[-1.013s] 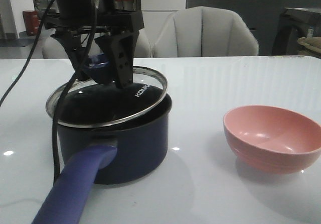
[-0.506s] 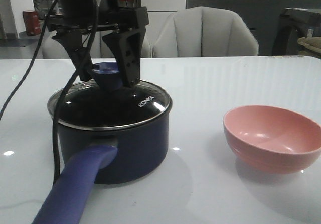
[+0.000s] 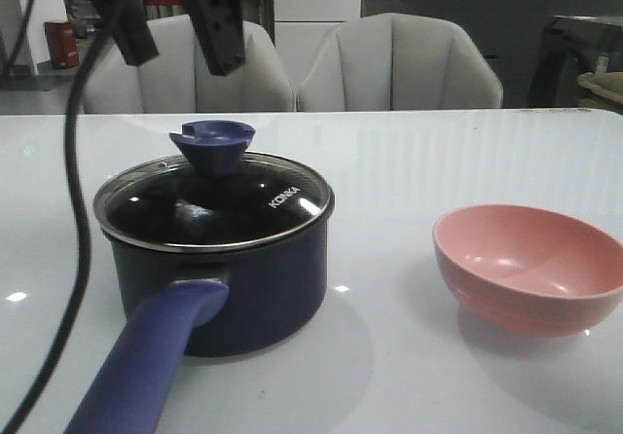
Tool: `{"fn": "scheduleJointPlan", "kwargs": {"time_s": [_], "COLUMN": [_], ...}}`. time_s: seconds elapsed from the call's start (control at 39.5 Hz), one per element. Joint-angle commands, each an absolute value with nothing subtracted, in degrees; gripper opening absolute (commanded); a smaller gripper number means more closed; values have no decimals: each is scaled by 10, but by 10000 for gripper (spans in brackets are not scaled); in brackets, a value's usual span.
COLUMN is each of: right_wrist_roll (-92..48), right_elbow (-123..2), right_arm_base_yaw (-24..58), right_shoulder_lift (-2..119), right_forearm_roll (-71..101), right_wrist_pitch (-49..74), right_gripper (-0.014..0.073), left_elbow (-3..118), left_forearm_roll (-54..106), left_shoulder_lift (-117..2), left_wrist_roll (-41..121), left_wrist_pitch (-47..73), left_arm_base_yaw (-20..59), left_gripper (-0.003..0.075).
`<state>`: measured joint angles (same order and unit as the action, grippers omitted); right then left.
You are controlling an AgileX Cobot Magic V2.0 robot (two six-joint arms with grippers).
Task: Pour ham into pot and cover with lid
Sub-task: 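Open the left gripper and raise it off the lid knob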
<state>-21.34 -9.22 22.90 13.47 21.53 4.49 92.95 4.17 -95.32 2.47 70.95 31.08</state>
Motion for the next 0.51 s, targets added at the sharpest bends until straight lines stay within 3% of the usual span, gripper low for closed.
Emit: {"fn": "scheduleJointPlan", "kwargs": {"time_s": [0.0,0.48], "right_wrist_roll": [-218,-218], "right_elbow": [-108,-108], "right_arm_base_yaw": [229,229], "right_shoulder_lift": [137,137], "right_forearm_roll": [217,217], "right_wrist_pitch": [0,-8], "right_gripper": [149,149], "left_elbow": [912,594], "left_forearm_roll": [51,50], "left_shoulder_lift": [-876,-505], "left_wrist_roll": [25,27], "left_wrist_pitch": [719,465], "left_arm_base_yaw": [310,310], "left_gripper": [575,575]}}
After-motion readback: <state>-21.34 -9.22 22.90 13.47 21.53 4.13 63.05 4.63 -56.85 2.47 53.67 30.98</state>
